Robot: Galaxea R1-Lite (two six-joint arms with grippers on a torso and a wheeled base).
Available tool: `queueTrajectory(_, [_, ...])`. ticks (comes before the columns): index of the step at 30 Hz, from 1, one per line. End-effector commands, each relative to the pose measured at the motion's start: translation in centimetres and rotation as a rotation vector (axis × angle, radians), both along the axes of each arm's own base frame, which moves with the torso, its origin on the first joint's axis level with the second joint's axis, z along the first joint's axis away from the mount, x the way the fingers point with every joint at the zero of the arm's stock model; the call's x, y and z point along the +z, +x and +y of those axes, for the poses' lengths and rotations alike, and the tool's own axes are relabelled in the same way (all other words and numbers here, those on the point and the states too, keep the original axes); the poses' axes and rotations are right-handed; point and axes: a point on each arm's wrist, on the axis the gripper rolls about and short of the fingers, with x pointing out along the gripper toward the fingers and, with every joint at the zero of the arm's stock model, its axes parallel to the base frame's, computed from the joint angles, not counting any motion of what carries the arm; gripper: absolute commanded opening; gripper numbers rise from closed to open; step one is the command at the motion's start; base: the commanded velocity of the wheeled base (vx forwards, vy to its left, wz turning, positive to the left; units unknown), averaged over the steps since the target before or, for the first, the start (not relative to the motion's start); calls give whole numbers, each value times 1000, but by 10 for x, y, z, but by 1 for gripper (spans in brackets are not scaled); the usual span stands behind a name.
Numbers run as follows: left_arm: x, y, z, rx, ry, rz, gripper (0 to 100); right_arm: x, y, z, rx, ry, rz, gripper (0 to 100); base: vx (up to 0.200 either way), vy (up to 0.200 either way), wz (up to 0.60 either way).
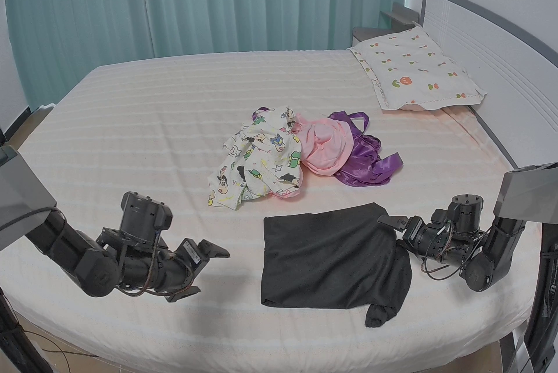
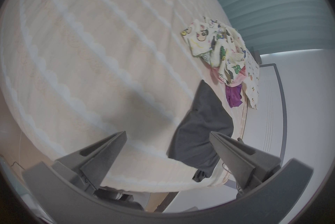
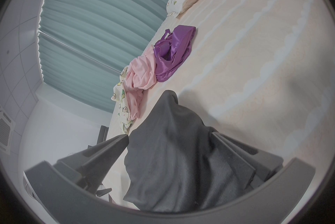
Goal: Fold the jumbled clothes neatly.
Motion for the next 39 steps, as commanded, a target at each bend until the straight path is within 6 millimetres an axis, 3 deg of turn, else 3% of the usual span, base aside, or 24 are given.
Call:
queueTrajectory(1, [-4, 13, -29, -29, 15, -30, 100, -1, 0, 0, 1, 0, 2, 100, 0, 0, 0])
queueTrajectory(6, [-5, 10, -36, -52, 12, -30, 100, 0, 0, 1, 3, 0, 1, 100, 0, 0, 0])
queueTrajectory(23, [-6, -1, -53, -114, 15, -24, 100, 6, -2, -1, 0, 4, -16, 100, 0, -200, 0])
queueTrajectory(31, [-11, 23, -46, -83, 40, -57, 100, 4, -2, 1, 5, 2, -10, 100, 0, -25, 0])
queueTrajectory(35, [-27, 38, -42, -127, 110, -78, 100, 3, -2, 1, 5, 2, -8, 100, 0, 0, 0])
queueTrajectory(39, [-29, 46, -38, -123, 121, -87, 100, 3, -2, 1, 5, 2, -7, 100, 0, 0, 0])
